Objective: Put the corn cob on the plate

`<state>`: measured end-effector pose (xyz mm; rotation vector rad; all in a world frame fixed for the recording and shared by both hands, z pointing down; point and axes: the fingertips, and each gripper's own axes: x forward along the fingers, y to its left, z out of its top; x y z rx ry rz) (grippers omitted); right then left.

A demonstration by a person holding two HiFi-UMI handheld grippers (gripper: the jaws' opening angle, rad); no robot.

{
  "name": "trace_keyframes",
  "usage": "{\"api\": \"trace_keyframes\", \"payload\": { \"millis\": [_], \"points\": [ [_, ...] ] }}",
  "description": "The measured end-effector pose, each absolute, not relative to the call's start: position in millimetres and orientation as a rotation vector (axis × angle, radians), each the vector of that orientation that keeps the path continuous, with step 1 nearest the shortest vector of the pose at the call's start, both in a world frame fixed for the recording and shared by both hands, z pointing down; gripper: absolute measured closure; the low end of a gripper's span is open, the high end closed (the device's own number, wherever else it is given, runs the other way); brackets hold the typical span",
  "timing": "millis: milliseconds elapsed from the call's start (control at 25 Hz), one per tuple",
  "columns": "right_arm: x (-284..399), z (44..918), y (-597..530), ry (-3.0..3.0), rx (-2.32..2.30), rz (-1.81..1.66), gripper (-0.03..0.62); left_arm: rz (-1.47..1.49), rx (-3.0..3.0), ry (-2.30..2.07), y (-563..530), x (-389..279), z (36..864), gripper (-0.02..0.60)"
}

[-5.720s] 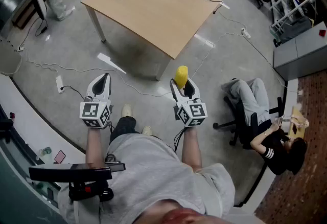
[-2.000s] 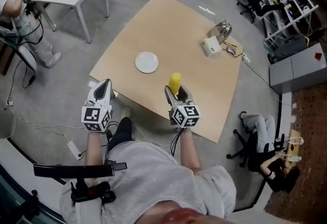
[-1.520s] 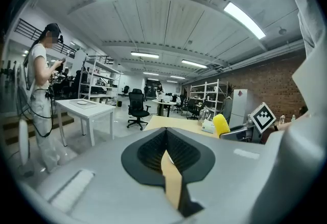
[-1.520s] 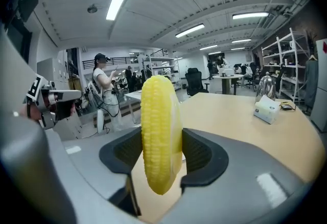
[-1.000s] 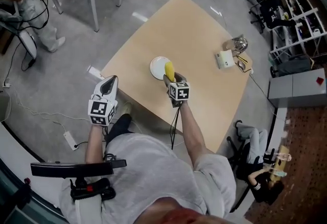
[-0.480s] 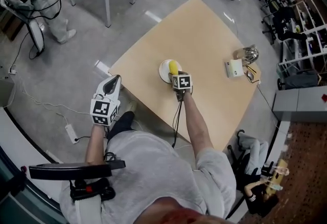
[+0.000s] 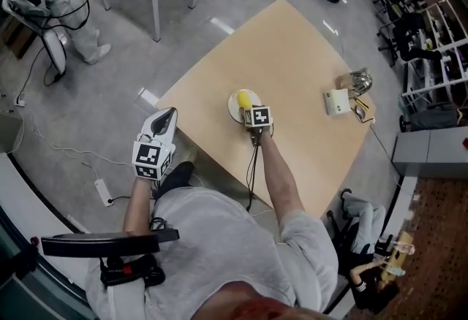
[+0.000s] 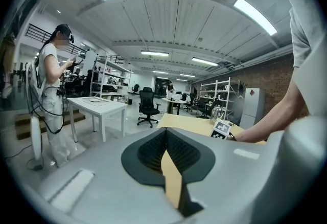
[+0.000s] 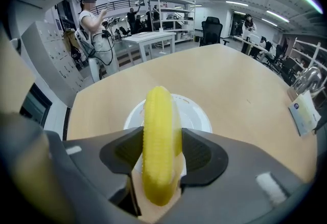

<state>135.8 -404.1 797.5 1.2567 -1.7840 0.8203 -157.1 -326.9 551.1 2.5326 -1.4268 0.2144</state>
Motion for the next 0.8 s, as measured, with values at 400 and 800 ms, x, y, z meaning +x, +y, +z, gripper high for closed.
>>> {"api": "trace_keyframes", "payload": {
  "millis": [400, 800],
  "points": [
    [136.3, 799.6, -406.1, -1.799, 1.283, 0.835, 0.359, 0.238, 2.544, -1.417, -327.5, -157.5, 551.0, 0.561],
    [132.3, 797.6, -408.4, -1.806, 1.299, 0.837, 0.356, 0.245, 2.556, -1.397, -328.6, -155.5, 549.4, 0.563]
  ]
}}
